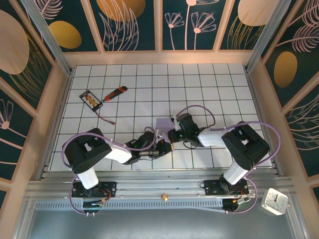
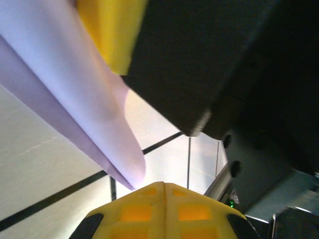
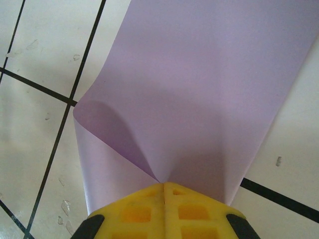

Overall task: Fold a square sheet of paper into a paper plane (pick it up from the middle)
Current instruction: Third fold the triangle at the center of the table.

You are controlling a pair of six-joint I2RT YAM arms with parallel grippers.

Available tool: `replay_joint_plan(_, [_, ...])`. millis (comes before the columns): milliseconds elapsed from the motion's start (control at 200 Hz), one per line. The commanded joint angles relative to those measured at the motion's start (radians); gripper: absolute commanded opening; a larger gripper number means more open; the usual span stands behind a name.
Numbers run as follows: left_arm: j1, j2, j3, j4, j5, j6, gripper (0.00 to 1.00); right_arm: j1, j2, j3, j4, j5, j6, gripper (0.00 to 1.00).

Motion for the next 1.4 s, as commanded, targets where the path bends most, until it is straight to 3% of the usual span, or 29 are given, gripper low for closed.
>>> replay_joint_plan(0, [-0.009, 0.022, 0.015, 0.063, -0.028, -0.061, 0.0, -0.003, 0.065, -0.034, -0.125, -0.011, 0.014, 0.0])
replay_joint_plan(836, [0.005, 0.025, 0.009, 0.062, -0.11, -0.097, 0.0, -0.004, 0.052, -0.058, -0.112, -0.01, 0.02, 0.0])
replay_joint_plan(1396, [0.007, 0.089, 0.064, -0.086, -0.059, -0.058, 0.0, -0.004, 0.043, -0.064, -0.116, -0.001, 0.014, 0.0])
